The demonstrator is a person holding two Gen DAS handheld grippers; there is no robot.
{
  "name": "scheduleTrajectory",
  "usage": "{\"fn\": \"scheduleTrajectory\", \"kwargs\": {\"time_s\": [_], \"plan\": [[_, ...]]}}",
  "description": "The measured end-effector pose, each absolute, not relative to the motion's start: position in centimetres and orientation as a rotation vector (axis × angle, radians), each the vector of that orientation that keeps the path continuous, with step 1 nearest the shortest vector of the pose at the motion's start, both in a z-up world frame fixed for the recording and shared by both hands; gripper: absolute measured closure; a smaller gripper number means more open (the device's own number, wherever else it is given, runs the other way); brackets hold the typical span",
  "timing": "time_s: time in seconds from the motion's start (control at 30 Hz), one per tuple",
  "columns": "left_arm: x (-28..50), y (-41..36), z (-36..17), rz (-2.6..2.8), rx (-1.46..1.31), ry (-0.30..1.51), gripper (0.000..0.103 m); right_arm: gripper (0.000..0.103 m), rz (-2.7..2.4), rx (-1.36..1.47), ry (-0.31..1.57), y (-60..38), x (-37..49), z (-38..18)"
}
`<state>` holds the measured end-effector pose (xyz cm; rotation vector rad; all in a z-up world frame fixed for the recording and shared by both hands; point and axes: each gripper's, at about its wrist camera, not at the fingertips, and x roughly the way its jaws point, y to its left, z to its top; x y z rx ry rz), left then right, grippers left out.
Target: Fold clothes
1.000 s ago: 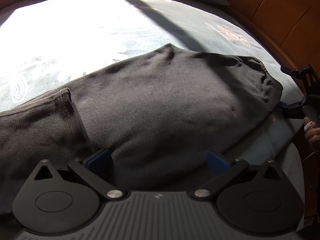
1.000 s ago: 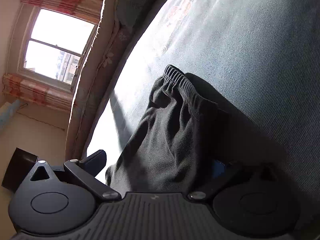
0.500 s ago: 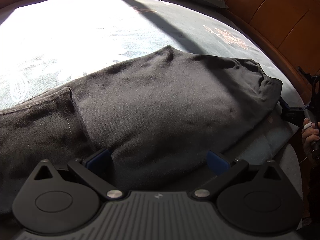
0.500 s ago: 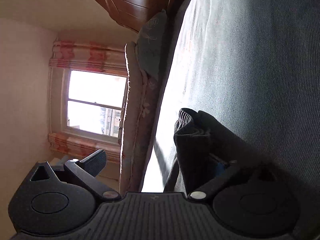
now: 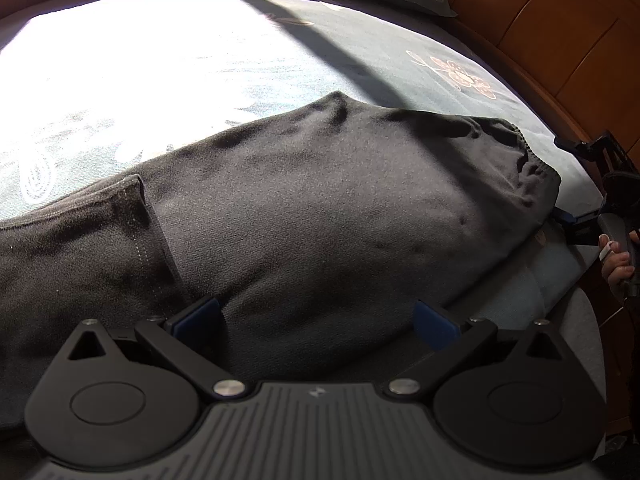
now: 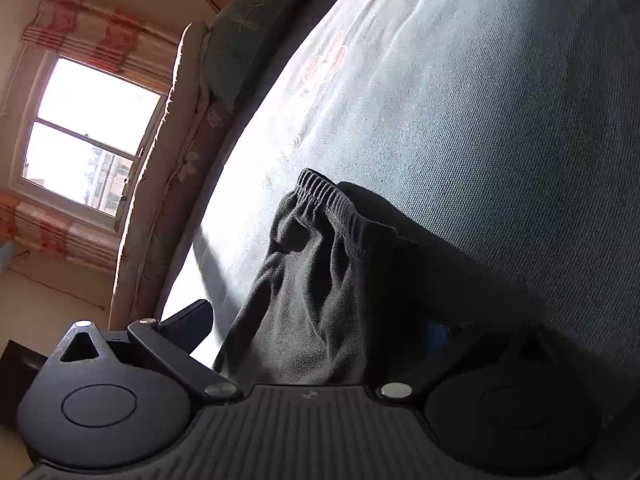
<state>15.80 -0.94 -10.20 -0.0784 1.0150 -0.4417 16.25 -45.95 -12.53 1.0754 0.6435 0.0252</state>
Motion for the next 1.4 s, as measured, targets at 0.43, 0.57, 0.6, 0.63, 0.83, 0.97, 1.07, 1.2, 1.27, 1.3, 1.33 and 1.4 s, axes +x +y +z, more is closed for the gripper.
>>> {"fn": "scheduleTrajectory", "kwargs": {"time_s": [0.43,0.57,0.6,0.63,0.83,0.97,1.07,1.2,1.27,1.3,1.33,1.4], "plan": [[15.8,-0.4,-10.2,-0.459,-0.111,1.007,0.001,0.0,0.146,1.083,0.617,-46.8,17.0,-13.3],[15.7,-0.4,-10.2,-0.461,-0.109,1.007,0.001,0.0,0.199,1.081,0.562,-47.3,18.5,-13.6],[15.6,-0.3,-10.2,-0.461,-0.111,1.005,0.001,0.0,0.212,1.086,0.547,-47.4,18.9,-13.7],[15.6,-0.3,-10.2,-0.461,-0.114,1.004,0.001,0.0,0.217,1.099,0.543,-47.6,19.3,-13.9],[15.6,-0.2,-10.3,-0.459,-0.123,1.002,0.001,0.0,0.301,0.964,0.504,-47.2,18.3,-14.3],[15.6,-0.2,-10.2,-0.458,-0.127,1.002,0.001,0.003,0.241,0.81,0.542,-45.3,18.8,-13.6],[15.5,-0.1,-10.2,-0.459,-0.135,0.999,0.001,0.0,0.199,0.746,0.545,-44.1,19.4,-13.5],[15.5,0.3,-10.3,-0.468,-0.153,0.998,0.001,0.0,0.229,0.791,0.514,-44.9,19.5,-13.9],[15.6,0.4,-10.2,-0.47,-0.167,1.0,0.001,0.0,0.249,0.771,0.526,-44.9,19.5,-13.9],[15.7,0.5,-10.2,-0.47,-0.173,1.001,0.001,0.001,0.253,0.765,0.529,-44.9,19.5,-13.9],[15.7,0.6,-10.2,-0.47,-0.178,1.002,0.001,0.002,0.255,0.761,0.53,-44.9,19.5,-13.9],[15.7,0.6,-10.2,-0.472,-0.177,1.002,0.001,0.006,0.251,0.78,0.52,-45.3,19.2,-14.1]]}}
